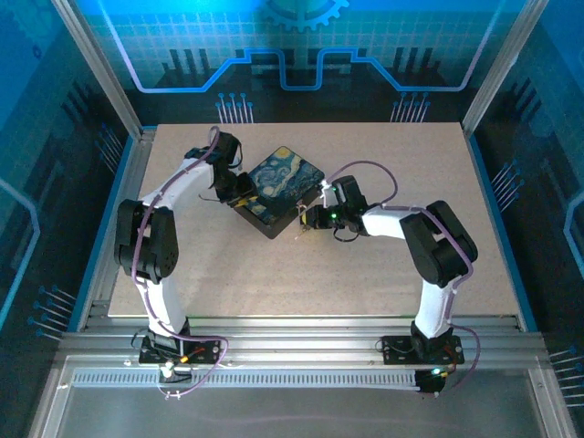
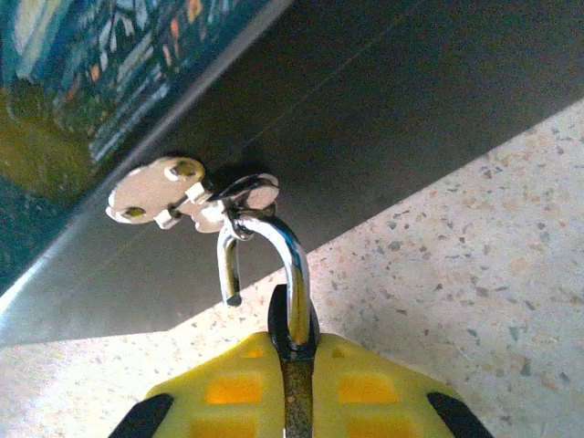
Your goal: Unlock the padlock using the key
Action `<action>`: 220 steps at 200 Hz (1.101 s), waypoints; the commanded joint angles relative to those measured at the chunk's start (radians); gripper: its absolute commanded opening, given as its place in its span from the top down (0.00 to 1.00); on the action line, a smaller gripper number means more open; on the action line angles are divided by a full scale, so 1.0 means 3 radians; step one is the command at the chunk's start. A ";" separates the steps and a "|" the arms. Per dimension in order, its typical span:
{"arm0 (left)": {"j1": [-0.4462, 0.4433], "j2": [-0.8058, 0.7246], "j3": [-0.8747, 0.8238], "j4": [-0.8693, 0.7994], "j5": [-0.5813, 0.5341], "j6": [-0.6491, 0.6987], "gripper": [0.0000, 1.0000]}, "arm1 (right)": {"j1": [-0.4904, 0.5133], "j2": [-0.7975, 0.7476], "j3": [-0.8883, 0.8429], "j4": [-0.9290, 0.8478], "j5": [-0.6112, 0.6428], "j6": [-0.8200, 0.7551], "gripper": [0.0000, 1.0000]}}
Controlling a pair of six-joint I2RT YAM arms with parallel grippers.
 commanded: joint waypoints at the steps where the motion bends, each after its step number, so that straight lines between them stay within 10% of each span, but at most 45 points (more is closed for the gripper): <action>1: 0.0038 -0.0017 -0.0052 -0.0186 -0.0054 0.0009 0.66 | -0.0080 -0.0165 -0.0033 0.0218 -0.0145 0.0437 0.93; 220: -0.0063 -0.0160 0.0683 -0.0344 -0.0281 -0.0092 0.65 | -0.0407 -0.0046 0.0094 0.0776 -0.0191 0.1218 0.96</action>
